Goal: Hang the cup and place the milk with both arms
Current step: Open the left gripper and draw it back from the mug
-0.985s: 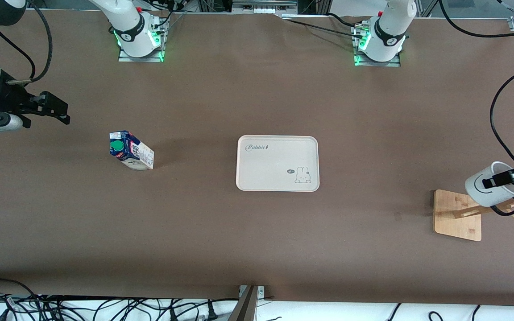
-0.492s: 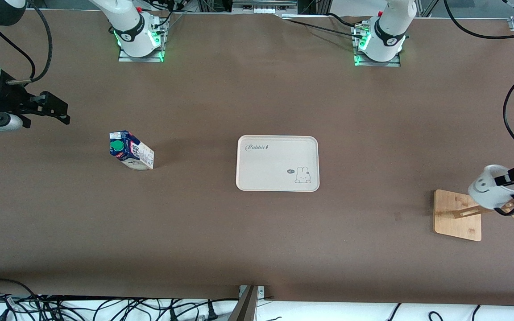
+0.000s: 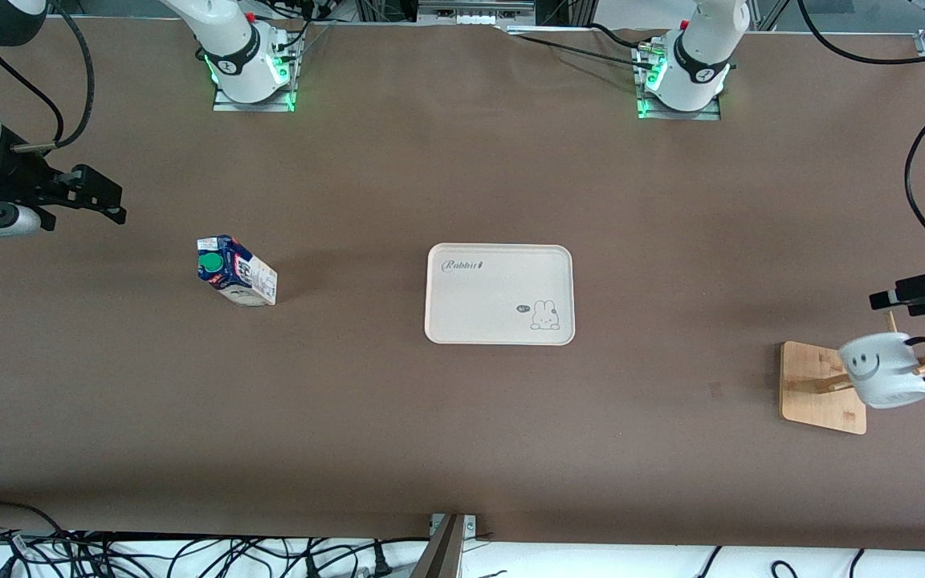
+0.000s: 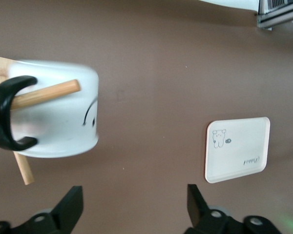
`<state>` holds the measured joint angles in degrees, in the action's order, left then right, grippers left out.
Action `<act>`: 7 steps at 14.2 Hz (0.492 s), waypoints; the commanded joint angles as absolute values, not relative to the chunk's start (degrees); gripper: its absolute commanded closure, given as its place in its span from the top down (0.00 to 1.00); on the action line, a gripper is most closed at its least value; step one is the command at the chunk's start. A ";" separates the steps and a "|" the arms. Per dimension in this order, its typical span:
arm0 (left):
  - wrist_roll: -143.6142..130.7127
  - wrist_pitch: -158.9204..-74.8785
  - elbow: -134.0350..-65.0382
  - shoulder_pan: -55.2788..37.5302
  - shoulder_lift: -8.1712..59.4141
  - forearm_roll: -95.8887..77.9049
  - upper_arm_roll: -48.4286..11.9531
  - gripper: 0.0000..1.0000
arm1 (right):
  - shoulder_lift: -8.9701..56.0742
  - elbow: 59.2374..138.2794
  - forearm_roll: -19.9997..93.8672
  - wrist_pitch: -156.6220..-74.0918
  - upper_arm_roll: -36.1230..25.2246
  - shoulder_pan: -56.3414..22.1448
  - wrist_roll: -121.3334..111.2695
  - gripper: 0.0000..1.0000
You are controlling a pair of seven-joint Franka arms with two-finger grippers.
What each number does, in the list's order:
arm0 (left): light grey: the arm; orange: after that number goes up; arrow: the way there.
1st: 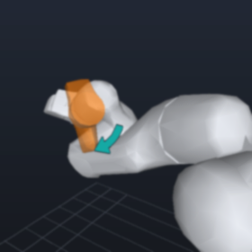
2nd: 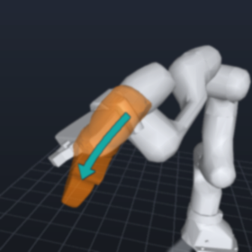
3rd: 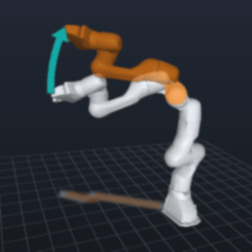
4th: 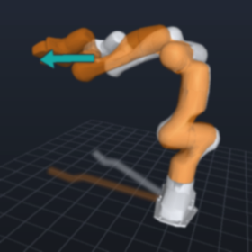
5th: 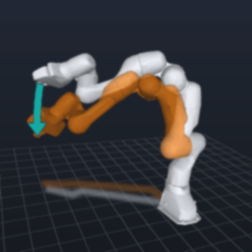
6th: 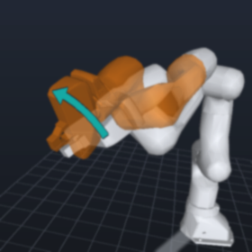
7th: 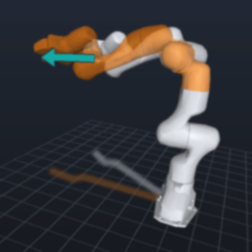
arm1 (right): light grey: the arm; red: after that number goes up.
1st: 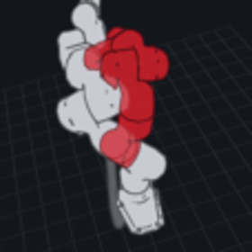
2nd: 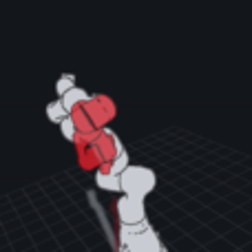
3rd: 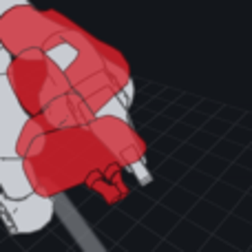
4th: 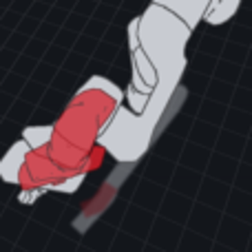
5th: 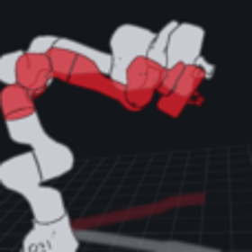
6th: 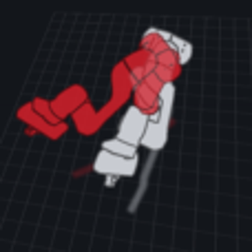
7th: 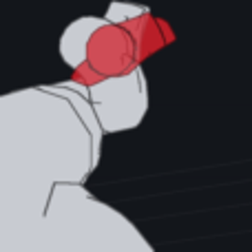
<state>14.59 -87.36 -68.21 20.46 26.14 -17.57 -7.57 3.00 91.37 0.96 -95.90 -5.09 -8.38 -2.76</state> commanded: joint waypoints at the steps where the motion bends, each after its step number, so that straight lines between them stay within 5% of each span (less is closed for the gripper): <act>1: 14.42 -84.90 -65.74 10.69 21.29 -10.22 -2.67 1.00 | 3.08 90.53 0.35 -95.27 -4.04 -7.38 -2.20 1.00; 7: 9.86 -78.40 -68.55 -4.91 12.66 -9.05 9.83 1.00 | 3.08 90.53 0.44 -95.27 -4.04 -7.29 -2.11 1.00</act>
<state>11.42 -78.69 -65.82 -1.74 13.87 -10.27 6.56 3.01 91.36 0.96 -95.90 -5.07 -8.33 -2.74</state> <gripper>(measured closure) 0.000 0.000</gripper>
